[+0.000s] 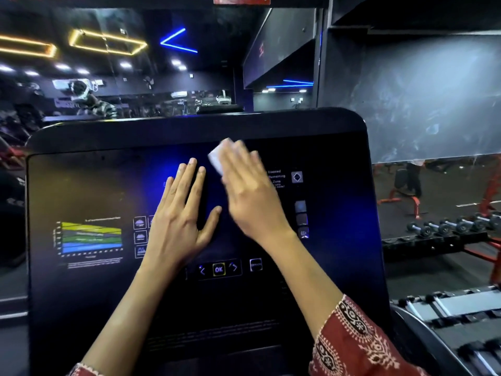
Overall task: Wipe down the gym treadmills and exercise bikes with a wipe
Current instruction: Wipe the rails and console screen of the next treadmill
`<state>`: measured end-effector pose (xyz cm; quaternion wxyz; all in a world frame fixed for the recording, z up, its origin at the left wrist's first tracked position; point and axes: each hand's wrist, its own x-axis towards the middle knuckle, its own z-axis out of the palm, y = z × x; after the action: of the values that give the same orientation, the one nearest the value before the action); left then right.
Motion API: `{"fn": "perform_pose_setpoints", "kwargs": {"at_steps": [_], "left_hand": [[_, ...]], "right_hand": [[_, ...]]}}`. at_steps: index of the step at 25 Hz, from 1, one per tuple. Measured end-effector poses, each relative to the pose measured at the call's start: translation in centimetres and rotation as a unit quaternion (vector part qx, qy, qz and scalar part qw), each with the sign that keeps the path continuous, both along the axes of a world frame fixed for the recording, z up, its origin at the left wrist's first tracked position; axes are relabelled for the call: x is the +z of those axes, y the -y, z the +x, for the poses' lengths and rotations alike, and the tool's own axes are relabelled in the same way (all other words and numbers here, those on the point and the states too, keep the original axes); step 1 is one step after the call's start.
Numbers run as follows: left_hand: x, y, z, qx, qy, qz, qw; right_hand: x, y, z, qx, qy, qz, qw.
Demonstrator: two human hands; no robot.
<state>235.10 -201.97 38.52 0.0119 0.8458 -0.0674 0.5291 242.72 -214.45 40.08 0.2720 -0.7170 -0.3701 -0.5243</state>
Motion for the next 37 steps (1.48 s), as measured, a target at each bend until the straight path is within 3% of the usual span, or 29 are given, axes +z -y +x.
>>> {"fn": "perform_pose_setpoints", "kwargs": {"at_steps": [2, 6, 7, 10, 14, 17, 21, 25, 29, 33, 37], "left_hand": [[-0.8, -0.2, -0.5, -0.011, -0.012, -0.002, 1.0], [-2.6, 0.6, -1.3, -0.025, -0.031, 0.012, 0.999], [-3.0, 1.0, -1.3, -0.028, -0.033, 0.012, 0.999], [-4.1, 1.9, -1.5, -0.032, -0.036, 0.015, 0.999], [-5.6, 2.8, -1.9, -0.03, -0.034, 0.02, 0.999], [-6.5, 3.8, -2.1, -0.038, -0.041, 0.017, 0.998], [-7.7, 5.4, -2.3, -0.046, -0.05, 0.02, 0.997], [-8.6, 7.5, -2.0, -0.063, -0.065, 0.03, 0.995], [-9.6, 9.2, -2.0, -0.066, -0.075, 0.042, 0.994], [-9.1, 10.4, -1.2, -0.065, -0.072, 0.05, 0.994], [-7.9, 11.4, 0.0, -0.065, -0.06, 0.046, 0.995]], "right_hand": [[-1.7, 1.2, -0.1, 0.006, 0.038, -0.081, 0.996], [-4.0, 5.0, -0.5, -0.073, -0.116, 0.137, 0.981], [-4.7, 4.7, -1.4, -0.074, -0.11, 0.128, 0.983], [-8.0, 5.5, -2.4, -0.049, -0.017, -0.024, 0.998], [-10.0, 7.7, -3.2, -0.076, -0.105, 0.092, 0.987], [-12.2, 8.4, -4.2, -0.063, -0.039, -0.027, 0.997], [-13.2, 10.7, -4.0, -0.104, -0.156, 0.158, 0.969], [-15.8, 12.4, -4.8, -0.089, -0.07, -0.005, 0.994], [-16.1, 14.7, -4.6, -0.129, -0.188, 0.173, 0.958], [-15.5, 14.3, -4.0, -0.08, -0.099, 0.031, 0.991], [-11.5, 13.7, -1.7, -0.096, -0.167, 0.176, 0.965]]}}
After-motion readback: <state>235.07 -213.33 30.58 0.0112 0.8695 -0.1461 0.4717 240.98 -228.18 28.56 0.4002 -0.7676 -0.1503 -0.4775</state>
